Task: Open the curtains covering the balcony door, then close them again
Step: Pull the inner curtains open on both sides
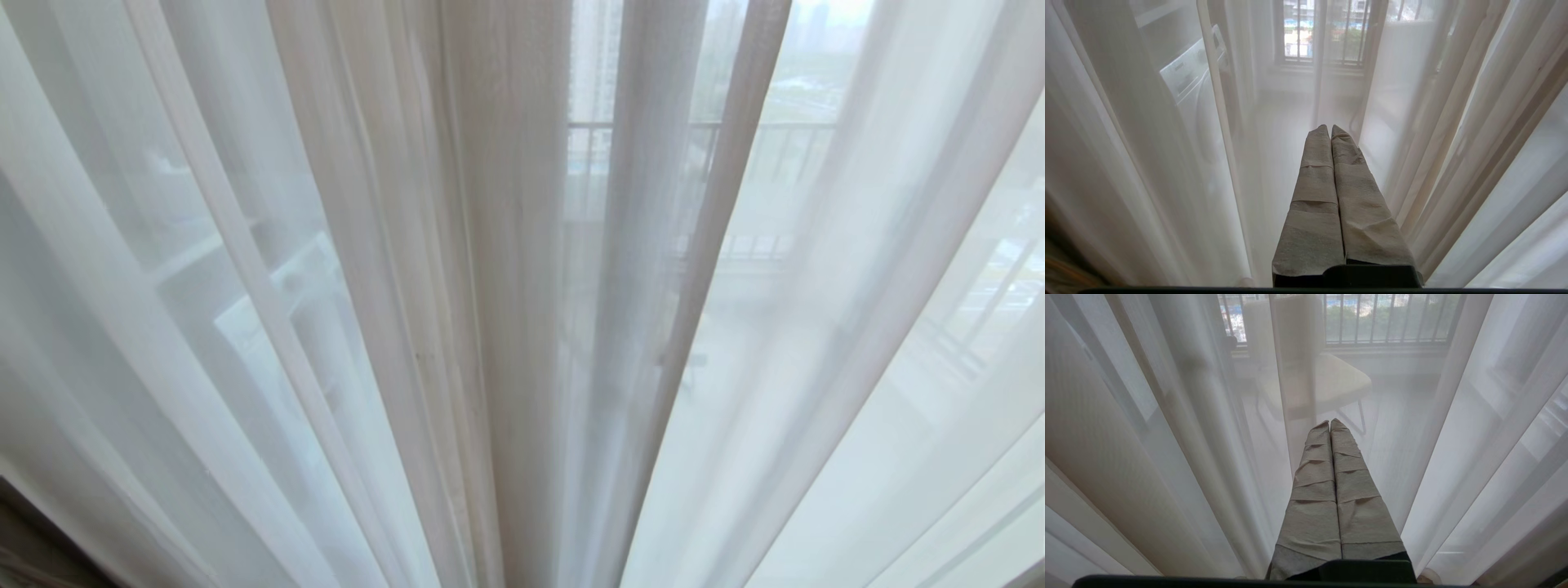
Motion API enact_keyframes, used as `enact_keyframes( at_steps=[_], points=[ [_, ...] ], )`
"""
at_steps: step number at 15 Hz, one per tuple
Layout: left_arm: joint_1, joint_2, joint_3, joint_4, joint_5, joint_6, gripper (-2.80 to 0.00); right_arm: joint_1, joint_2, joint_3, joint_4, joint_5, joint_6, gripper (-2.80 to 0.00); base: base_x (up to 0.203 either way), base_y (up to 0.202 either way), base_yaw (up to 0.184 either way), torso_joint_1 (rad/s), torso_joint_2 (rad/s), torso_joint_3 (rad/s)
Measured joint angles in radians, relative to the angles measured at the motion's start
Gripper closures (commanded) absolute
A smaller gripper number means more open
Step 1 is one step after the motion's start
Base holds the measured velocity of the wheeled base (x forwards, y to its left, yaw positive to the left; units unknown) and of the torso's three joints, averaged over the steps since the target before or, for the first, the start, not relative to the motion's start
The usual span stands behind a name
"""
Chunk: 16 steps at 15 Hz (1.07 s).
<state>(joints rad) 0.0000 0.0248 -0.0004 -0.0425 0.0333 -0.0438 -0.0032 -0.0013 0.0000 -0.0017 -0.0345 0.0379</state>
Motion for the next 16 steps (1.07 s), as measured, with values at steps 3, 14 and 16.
enact_keyframes(
  at_steps=[3, 14, 16],
  points=[
    [0.0, -0.018, 0.0, 0.0, 0.001, 0.001, 0.0, 0.0, 0.0, 0.0, 0.0, 0.0, 0.0, 0.0, 0.0, 0.0, 0.0, 0.0, 0.0, 0.0],
    [0.0, -0.022, 0.0, 0.002, 0.002, 0.002, 0.0, 0.0, 0.0, 0.0, 0.0, 0.0, 0.0, 0.0, 0.0, 0.0, 0.0, 0.0, 0.0, 0.0],
    [0.0, -0.022, 0.0, 0.002, 0.002, 0.002, 0.0, 0.0, 0.0, 0.0, 0.0, 0.0, 0.0, 0.0, 0.0, 0.0, 0.0, 0.0, 0.0, 0.0]
  ],
)
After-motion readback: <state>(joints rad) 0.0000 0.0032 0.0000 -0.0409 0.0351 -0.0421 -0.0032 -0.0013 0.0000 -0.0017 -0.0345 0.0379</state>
